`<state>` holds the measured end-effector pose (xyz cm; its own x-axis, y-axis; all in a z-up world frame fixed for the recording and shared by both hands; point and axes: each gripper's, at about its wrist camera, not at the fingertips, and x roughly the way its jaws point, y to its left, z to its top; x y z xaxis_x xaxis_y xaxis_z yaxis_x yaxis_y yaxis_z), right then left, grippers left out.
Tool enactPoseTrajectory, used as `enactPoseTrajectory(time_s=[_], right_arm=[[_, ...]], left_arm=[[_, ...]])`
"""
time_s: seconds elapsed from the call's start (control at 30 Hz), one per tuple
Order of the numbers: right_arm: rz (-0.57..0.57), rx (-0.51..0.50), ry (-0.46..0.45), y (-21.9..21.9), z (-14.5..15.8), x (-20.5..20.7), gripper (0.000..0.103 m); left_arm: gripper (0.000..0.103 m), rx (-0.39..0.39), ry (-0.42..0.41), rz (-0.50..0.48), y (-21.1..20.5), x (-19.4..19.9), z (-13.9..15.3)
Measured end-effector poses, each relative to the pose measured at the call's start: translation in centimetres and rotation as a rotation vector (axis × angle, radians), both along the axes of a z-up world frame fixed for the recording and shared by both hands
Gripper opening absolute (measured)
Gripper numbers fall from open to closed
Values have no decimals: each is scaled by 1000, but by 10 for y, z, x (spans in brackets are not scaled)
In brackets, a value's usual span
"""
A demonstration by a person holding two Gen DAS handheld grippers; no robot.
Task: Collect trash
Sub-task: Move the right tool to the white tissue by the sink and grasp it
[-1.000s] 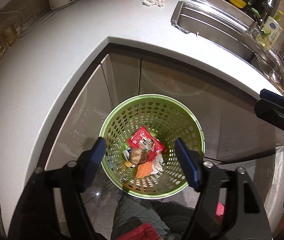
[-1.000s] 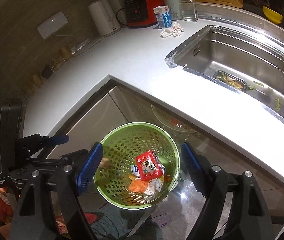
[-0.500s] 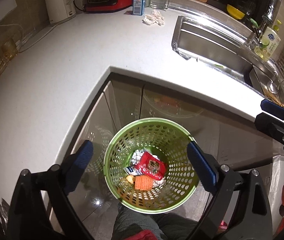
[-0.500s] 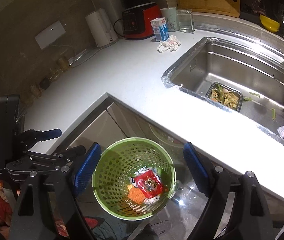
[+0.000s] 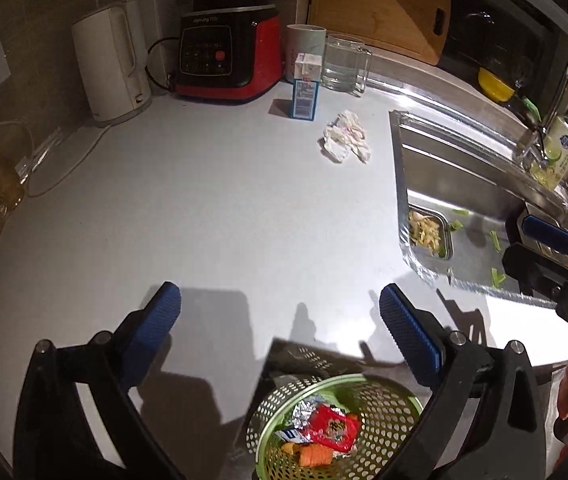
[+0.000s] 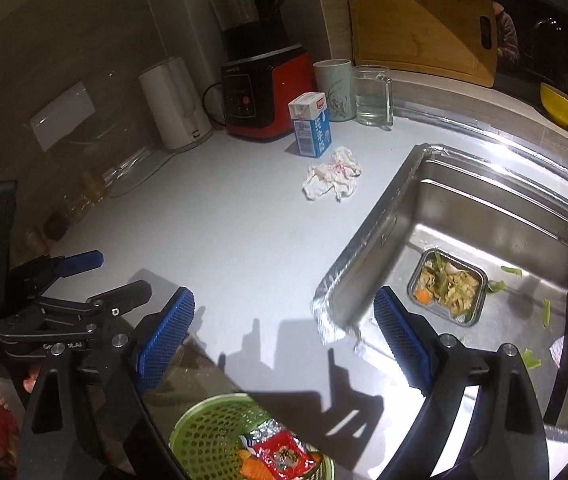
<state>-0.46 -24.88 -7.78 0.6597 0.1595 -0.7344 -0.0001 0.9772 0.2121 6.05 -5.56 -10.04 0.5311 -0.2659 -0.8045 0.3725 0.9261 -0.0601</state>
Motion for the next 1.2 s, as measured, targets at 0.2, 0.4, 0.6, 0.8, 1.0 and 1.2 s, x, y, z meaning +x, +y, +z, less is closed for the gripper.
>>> enactPoseTrajectory(time_s=[0.2, 0.4, 0.6, 0.8, 1.0, 1.2], right_arm=[[-34, -16, 41, -8, -26, 100, 91], [-57, -50, 89, -13, -66, 186, 91], [-83, -69, 135, -19, -97, 238, 81], [-115, -78, 186, -29, -113, 260, 56], [-118, -58, 188, -36, -109, 260, 17], [-183, -49, 136, -55, -85, 230, 17]], left_arm=[[95, -7, -21, 5, 2, 61, -3], [95, -3, -12, -16, -3, 106, -18], [95, -3, -8, -52, -17, 142, -27], [95, -17, -15, -92, -40, 169, -30], [95, -26, -43, -125, -65, 191, -27], [95, -37, -69, -141, -95, 220, -27]])
